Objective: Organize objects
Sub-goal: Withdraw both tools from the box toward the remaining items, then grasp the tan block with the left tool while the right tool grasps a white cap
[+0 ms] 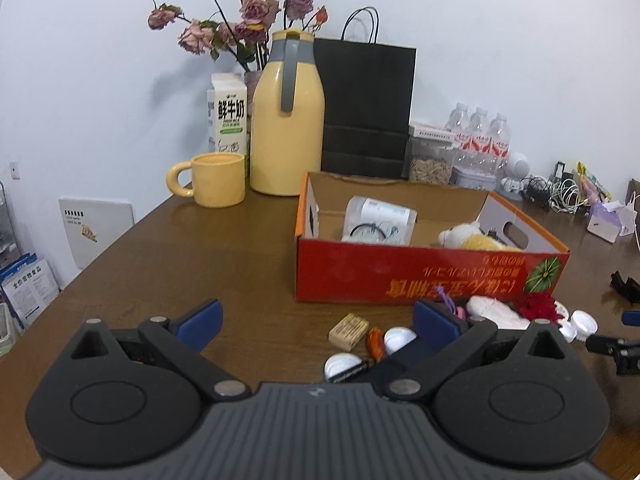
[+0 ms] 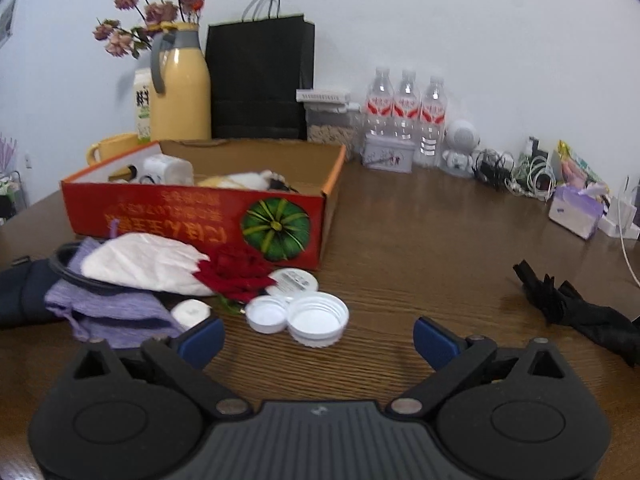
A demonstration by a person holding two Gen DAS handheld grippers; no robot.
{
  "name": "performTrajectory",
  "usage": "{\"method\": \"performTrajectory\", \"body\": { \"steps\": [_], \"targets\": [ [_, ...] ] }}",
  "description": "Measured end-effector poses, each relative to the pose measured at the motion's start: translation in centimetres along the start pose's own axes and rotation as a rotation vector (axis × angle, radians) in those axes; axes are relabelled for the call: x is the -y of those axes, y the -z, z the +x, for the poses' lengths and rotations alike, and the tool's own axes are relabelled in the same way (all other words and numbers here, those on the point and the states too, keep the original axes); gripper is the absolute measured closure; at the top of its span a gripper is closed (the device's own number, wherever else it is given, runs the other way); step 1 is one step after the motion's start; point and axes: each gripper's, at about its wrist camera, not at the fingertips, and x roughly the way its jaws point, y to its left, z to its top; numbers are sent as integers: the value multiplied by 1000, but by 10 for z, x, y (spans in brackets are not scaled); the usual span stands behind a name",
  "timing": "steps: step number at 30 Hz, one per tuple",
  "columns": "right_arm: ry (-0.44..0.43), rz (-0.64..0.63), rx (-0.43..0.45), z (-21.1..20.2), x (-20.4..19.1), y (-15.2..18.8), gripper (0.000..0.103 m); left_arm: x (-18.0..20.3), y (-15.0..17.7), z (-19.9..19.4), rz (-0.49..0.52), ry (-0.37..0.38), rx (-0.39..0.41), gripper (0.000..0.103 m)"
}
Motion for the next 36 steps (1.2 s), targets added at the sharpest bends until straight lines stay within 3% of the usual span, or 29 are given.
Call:
{"method": "performTrajectory", "body": {
  "steps": [3,9,10,11,22,31,36],
  "targets": [
    [4,-21,-31,12,2,-2,18,-1,2,1,1,-7,-11,0],
    [-40,2,-56,29,8,-8,51,2,5,4,11,5,-34,0],
    [-56,13,-58,30,9,-8,61,2,5,5,15,9,-38,0],
    [-70,24,-58,30,10,-8,64,3,6,6,18,15,-42,0],
    [-63,52,75,10,5,-9,64,5,6,21,32,6,-69,0],
    [-53,34,179,1,-29,-15,64,3,-3,65,83,-45,-144,0],
    [-49,16,179,3,-43,-16,64,6,-3,85,120,-31,-193,18]
  ]
}}
